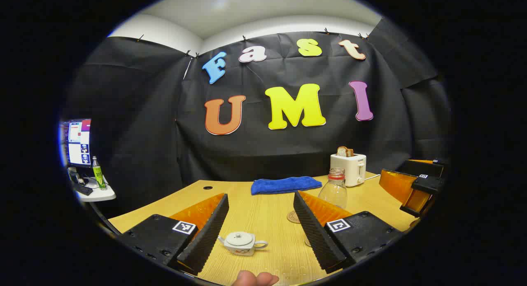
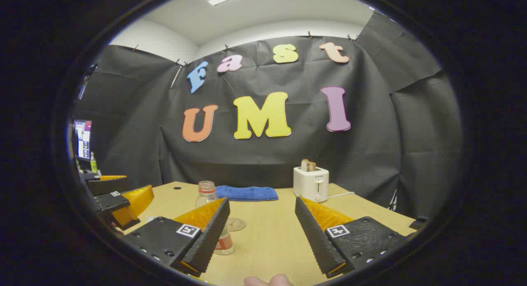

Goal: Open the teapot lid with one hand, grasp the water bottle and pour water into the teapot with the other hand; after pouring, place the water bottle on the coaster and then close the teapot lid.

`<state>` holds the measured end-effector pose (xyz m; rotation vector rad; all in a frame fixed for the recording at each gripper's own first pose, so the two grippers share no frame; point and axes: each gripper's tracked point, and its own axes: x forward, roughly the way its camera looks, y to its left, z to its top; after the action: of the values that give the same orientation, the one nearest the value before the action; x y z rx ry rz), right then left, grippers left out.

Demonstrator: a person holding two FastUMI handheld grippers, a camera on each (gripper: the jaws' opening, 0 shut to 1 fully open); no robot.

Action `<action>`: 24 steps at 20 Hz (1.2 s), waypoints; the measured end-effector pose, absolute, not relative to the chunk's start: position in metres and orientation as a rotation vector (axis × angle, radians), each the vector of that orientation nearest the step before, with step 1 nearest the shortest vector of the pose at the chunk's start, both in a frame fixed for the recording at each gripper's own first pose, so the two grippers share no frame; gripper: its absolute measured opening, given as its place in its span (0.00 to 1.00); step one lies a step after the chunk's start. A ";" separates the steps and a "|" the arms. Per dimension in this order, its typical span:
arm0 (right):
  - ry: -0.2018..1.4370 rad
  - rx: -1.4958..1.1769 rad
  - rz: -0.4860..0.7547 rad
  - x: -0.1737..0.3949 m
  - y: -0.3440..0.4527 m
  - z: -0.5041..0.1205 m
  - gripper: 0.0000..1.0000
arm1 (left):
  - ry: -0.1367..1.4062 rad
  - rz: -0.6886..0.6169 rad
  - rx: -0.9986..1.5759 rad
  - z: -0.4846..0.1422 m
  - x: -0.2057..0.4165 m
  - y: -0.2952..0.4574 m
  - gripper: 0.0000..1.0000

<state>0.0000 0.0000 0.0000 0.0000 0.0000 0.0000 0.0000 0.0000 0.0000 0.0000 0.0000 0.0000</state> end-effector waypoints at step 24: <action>-0.005 0.003 -0.019 0.002 -0.019 -0.013 0.95 | 0.027 0.046 0.008 -0.016 -0.008 0.025 0.99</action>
<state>0.0016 -0.0187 -0.0133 0.0033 -0.0051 -0.0194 -0.0083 0.0249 -0.0161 0.0083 0.0272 0.0459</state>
